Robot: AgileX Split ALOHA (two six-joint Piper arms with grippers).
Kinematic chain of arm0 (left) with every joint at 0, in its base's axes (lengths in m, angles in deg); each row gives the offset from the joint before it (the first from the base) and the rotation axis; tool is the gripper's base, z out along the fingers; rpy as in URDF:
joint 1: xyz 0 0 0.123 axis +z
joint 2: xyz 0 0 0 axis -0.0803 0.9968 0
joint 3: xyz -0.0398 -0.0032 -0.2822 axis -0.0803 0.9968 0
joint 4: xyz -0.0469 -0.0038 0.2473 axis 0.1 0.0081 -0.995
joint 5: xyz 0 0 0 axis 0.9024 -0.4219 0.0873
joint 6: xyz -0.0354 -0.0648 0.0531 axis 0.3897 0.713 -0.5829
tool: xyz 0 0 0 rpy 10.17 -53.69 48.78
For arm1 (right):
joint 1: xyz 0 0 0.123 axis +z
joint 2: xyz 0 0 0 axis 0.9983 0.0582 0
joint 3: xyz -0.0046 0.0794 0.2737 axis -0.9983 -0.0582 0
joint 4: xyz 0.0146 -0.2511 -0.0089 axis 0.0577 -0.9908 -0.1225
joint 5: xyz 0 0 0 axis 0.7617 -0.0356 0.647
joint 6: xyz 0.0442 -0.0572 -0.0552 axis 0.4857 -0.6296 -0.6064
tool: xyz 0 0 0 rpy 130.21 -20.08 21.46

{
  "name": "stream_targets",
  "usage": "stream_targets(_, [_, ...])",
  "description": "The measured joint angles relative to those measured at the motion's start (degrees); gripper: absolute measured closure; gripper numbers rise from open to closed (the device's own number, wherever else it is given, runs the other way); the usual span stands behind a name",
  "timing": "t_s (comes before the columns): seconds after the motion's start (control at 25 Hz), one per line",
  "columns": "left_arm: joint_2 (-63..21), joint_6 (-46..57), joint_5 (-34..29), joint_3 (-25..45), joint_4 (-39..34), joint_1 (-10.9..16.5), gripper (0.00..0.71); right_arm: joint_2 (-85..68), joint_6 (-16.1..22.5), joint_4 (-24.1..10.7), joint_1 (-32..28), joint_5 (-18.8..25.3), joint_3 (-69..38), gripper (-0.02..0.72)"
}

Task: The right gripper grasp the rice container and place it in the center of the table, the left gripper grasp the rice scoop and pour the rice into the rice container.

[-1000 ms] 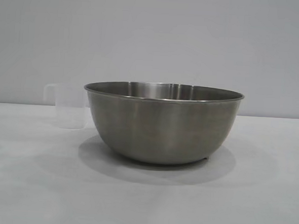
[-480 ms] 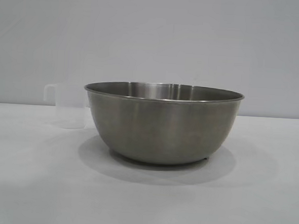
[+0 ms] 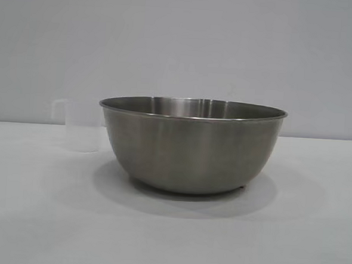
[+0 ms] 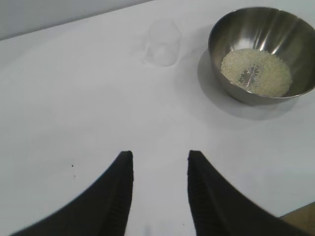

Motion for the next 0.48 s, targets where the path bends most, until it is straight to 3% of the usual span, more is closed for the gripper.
stream_targets(0.24, [-8.61, 0.00, -5.99, 0.00, 0.00, 0.00, 0.259, 0.00, 0.00, 0.00, 0.00, 0.00, 0.00, 0.137])
stream_targets(0.4, [-13.46, 0.00, -6.38, 0.00, 0.00, 0.00, 0.275, 0.00, 0.00, 0.00, 0.00, 0.00, 0.00, 0.137])
stream_targets(0.44, [-14.47, 0.00, -6.38, 0.00, 0.00, 0.00, 0.234, 0.00, 0.00, 0.00, 0.00, 0.00, 0.00, 0.137])
stream_targets(0.48, [-15.78, 0.00, -6.50, -0.11, 0.00, 0.00, 0.249, 0.00, 0.00, 0.00, 0.00, 0.00, 0.00, 0.137])
